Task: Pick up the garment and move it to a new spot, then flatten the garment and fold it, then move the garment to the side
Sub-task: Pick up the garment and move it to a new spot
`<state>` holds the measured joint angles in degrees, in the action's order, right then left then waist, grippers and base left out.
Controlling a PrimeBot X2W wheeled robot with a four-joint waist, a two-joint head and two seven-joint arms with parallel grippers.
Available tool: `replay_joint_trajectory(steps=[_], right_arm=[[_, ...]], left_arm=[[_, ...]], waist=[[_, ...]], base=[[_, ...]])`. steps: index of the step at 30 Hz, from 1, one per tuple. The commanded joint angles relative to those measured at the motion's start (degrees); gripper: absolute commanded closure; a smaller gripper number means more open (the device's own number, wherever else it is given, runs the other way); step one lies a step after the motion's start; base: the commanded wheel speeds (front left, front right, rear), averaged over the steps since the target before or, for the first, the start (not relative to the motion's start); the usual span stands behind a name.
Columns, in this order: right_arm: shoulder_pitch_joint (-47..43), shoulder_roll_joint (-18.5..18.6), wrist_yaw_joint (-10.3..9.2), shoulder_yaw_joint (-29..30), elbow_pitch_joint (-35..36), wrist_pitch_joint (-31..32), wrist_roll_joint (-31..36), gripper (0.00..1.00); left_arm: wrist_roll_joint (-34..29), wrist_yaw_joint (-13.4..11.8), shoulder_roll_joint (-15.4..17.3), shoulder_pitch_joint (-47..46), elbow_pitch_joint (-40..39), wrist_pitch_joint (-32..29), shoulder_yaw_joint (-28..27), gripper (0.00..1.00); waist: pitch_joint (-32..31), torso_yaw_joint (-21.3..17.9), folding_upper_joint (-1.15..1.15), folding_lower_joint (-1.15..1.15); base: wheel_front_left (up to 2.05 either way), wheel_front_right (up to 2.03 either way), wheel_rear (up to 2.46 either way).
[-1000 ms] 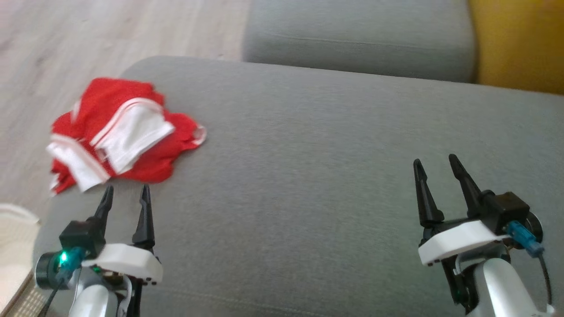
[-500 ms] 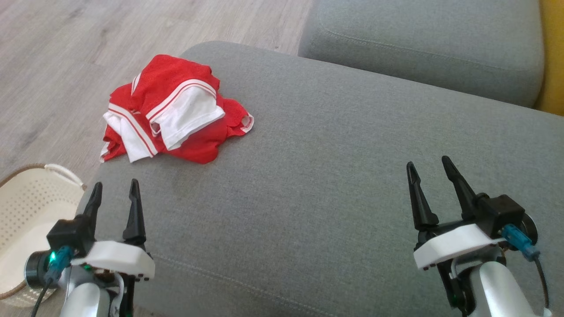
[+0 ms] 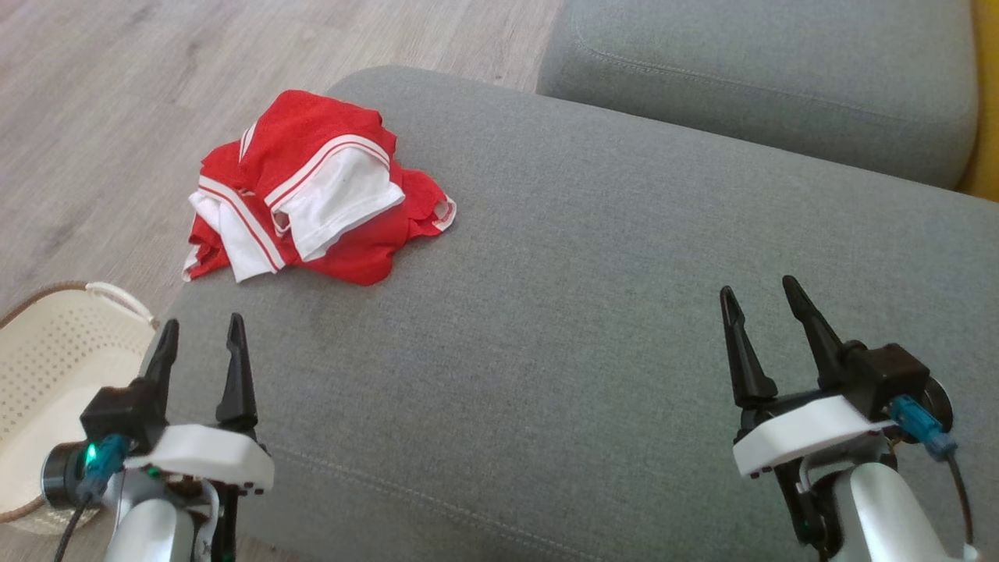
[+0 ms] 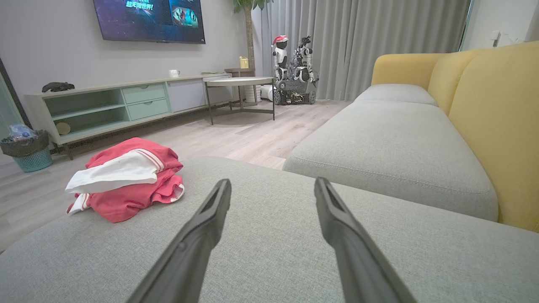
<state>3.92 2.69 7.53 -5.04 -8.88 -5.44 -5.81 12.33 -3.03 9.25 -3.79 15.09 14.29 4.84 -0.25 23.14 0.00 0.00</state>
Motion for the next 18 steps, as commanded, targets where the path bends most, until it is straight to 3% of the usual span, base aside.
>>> replay_joint_trajectory(steps=[1,11,18], right_arm=[[1.94,0.19,-0.04,-1.11,2.46,0.19,0.17,0.00],[5.05,0.19,-0.04,-1.17,5.45,2.59,2.02,0.00],[8.19,1.37,-0.04,-1.38,8.20,4.93,3.40,0.00]], left_arm=[[-0.30,0.12,1.26,-3.86,-2.50,0.71,-2.32,0.00],[1.35,1.73,0.45,-12.26,-1.45,0.71,-3.20,0.00],[4.13,5.00,1.65,-25.08,10.39,-0.91,-3.58,0.00]], waist=[[0.52,-0.01,0.00,0.00],[7.63,-1.83,0.00,0.00],[15.20,-4.91,0.00,0.00]], base=[[0.00,0.00,0.00],[0.00,0.00,0.00],[0.00,0.00,0.00]])
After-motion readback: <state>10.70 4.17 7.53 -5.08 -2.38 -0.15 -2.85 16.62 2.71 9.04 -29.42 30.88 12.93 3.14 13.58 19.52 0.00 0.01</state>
